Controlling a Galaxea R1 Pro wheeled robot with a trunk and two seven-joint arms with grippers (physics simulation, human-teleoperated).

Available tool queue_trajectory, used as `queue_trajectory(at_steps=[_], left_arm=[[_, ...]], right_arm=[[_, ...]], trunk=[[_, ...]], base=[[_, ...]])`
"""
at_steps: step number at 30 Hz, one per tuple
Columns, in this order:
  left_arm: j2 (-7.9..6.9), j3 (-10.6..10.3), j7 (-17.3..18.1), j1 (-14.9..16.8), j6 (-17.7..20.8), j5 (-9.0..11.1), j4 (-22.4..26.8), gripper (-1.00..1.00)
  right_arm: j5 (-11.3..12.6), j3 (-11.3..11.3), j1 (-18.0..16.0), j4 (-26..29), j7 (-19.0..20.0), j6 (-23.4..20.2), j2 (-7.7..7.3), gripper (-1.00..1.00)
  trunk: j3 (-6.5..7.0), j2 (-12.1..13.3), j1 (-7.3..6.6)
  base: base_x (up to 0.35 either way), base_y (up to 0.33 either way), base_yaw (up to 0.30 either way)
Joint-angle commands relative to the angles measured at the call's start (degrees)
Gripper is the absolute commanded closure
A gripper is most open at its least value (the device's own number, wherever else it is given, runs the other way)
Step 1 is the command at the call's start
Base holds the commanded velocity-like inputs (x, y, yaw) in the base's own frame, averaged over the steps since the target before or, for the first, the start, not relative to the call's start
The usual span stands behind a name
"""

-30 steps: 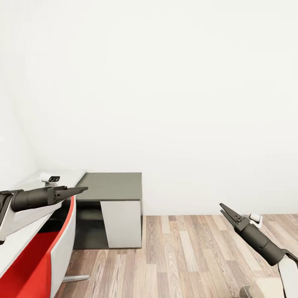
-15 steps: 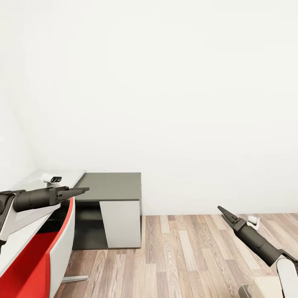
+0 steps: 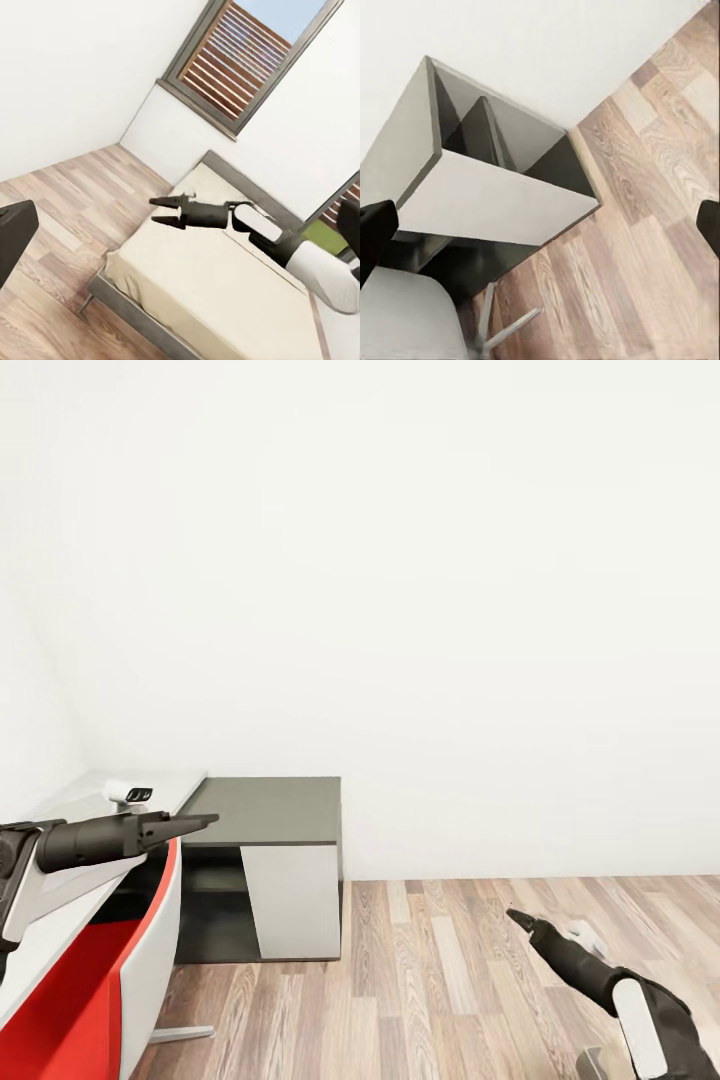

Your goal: Put all the toys in the child's room - the three board games (two on the bed and one on the table), the two jigsaw puzzles on the table, and the tennis ball on the table - inside the toy box on the table in the child's room.

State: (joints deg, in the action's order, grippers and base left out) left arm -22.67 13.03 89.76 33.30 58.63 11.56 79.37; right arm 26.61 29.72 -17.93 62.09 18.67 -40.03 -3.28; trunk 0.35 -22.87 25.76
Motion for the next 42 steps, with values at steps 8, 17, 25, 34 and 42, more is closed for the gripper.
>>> queue_trajectory(at_steps=[8,17,25,34,42], left_arm=[[0.11,-0.1,0.2,0.0,0.3,-0.2,-1.2,-1.0],[2.04,-6.1,-2.3,0.0,-1.1,-3.7,-3.3,-1.0],[6.62,-7.8,-15.0,0.0,-6.5,-8.8,-11.1,-1.0],[10.46,-8.3,-28.5,0.1,-15.8,-12.6,-26.4,-1.0],[13.19,-10.5,-49.4,0.1,-32.5,-17.7,-50.0,-1.0]], right_arm=[[-11.7,-9.9,-1.8,-22.9,-11.9,14.4,1.14,-1.0],[-15.4,-13.4,-1.4,-47.9,-24.7,34.5,1.39,-1.0],[-15.3,-13.5,-1.2,-50.8,-25.0,41.8,1.09,-1.0],[-15.4,-13.5,-1.2,-53.1,-25.0,42.6,1.47,-1.0],[-15.4,-13.5,-1.2,-54.8,-24.9,42.6,1.35,-1.0]], trunk=[[-0.02,-0.1,0.02],[-0.02,-0.1,0.02],[-0.05,-0.1,0.02],[-0.57,-0.1,0.02],[-1.26,-0.1,0.02]], base=[[0.0,0.0,0.0],[0.0,0.0,0.0],[0.0,0.0,0.0],[0.0,0.0,-0.001],[0.0,0.0,-0.056]])
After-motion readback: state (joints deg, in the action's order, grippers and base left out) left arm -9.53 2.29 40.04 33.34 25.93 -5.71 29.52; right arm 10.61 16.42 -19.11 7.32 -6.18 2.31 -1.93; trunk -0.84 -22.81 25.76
